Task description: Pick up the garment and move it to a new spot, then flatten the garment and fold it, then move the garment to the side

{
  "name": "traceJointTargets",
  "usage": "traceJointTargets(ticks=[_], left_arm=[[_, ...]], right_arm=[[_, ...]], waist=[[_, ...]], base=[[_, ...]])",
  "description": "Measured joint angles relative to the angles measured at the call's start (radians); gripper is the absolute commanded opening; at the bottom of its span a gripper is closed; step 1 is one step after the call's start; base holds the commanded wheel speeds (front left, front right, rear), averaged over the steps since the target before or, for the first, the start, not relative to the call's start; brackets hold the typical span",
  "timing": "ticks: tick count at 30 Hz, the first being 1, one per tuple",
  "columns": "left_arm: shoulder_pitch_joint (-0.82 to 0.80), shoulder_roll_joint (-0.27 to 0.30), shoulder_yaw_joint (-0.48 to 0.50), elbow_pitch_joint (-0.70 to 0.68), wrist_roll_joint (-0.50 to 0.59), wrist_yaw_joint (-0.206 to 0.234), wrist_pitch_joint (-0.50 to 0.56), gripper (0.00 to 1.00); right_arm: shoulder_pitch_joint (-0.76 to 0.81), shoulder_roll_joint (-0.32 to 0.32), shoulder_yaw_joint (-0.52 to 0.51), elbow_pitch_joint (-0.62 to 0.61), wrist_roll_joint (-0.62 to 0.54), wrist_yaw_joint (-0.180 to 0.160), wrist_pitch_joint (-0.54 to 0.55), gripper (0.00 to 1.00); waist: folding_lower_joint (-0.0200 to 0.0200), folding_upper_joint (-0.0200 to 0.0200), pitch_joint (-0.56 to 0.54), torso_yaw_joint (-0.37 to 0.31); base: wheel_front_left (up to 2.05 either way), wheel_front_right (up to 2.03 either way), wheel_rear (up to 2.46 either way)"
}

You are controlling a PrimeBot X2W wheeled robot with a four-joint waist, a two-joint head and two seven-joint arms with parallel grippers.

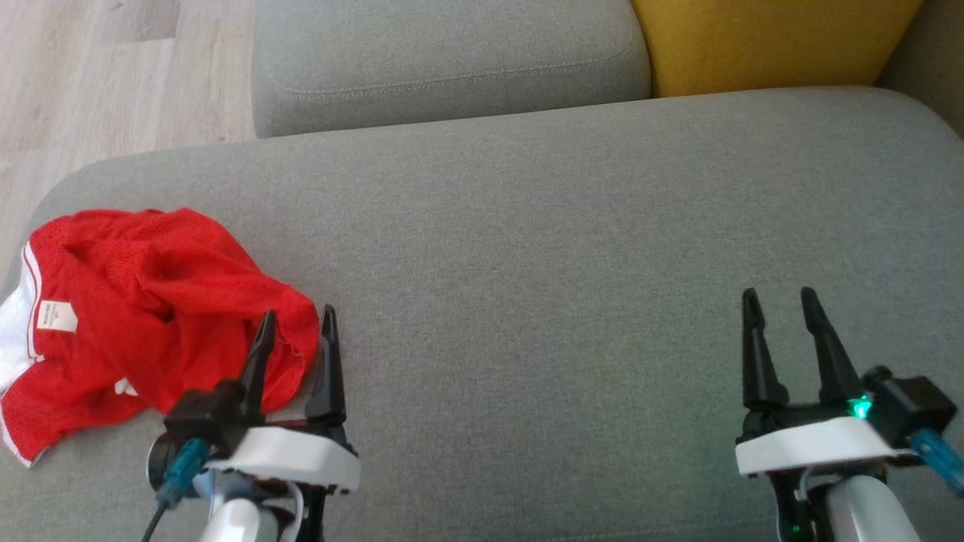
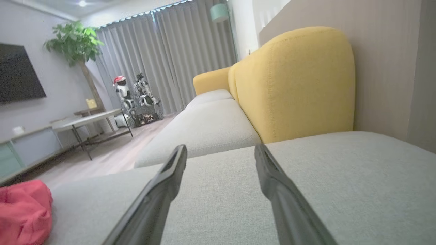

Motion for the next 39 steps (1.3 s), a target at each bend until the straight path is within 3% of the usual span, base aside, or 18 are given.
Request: traceJointTargets(ticks=[6, 13, 27, 39], left_arm=[[0.021, -0.005, 0.022, 0.053, 0.0, -0.046, -0.008, 1.0], [0.027, -0.004, 0.026, 0.069, -0.067, -0.046, -0.008, 1.0], [0.027, -0.004, 0.025, 0.07, -0.069, -0.045, -0.008, 1.0], [0.023, -0.005, 0.034, 0.066, -0.067, -0.03, -0.009, 1.0]], right_arm=[[0.0, 0.0, 0.019, 0.015, 0.092, 0.0, -0.01, 1.0], [0.0, 0.0, 0.031, 0.037, 0.119, 0.0, -0.01, 1.0], [0.0, 0.0, 0.033, 0.052, 0.132, 0.0, -0.01, 1.0], [0.002, -0.001, 0.087, 0.039, 0.133, 0.0, -0.01, 1.0]], waist=[[0.0, 0.0, -0.003, -0.003], [0.0, 0.0, -0.001, -0.006], [0.0, 0.0, 0.001, 0.004], [0.0, 0.0, -0.001, 0.108]], base=[[0.0, 0.0, 0.0], [0.0, 0.0, 0.0], [0.0, 0.0, 0.0], [0.0, 0.0, 0.0]])
